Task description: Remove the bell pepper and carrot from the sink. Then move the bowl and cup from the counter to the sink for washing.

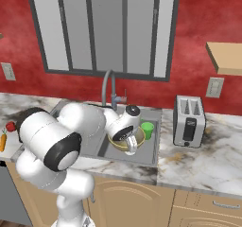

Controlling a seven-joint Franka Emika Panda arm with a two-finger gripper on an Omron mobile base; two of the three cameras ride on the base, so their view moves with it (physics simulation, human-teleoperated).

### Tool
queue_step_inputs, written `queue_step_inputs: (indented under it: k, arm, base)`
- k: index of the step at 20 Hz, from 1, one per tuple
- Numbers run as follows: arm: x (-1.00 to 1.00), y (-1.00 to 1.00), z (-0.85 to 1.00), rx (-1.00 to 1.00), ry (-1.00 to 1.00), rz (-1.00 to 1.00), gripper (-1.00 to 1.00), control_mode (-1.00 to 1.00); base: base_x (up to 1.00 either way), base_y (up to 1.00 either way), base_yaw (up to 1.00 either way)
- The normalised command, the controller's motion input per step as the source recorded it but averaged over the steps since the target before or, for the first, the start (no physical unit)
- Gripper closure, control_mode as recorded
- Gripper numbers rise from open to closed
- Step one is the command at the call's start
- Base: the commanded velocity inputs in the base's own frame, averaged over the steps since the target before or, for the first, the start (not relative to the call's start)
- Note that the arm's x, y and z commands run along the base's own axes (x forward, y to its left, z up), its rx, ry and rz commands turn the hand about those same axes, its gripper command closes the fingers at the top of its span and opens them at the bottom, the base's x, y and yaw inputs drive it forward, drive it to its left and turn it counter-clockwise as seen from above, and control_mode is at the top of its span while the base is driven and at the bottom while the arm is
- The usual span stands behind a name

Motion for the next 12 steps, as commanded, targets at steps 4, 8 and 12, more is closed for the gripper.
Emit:
queue_step_inputs:
  k: [4, 8, 12]
  arm:
    - [-0.1, 0.06, 0.4, 0.0, 0.0, -0.03, -1.0, -1.0]
    - [-0.15, 0.06, 0.35, 0.0, 0.0, -0.09, -1.0, -1.0]
    - [-0.2, 0.07, 0.34, 0.0, 0.0, -0.12, -1.0, -1.0]
  base:
    - [0.0, 0.0, 0.0]
    - [0.0, 0.0, 0.0]
    - [0.0, 0.0, 0.0]
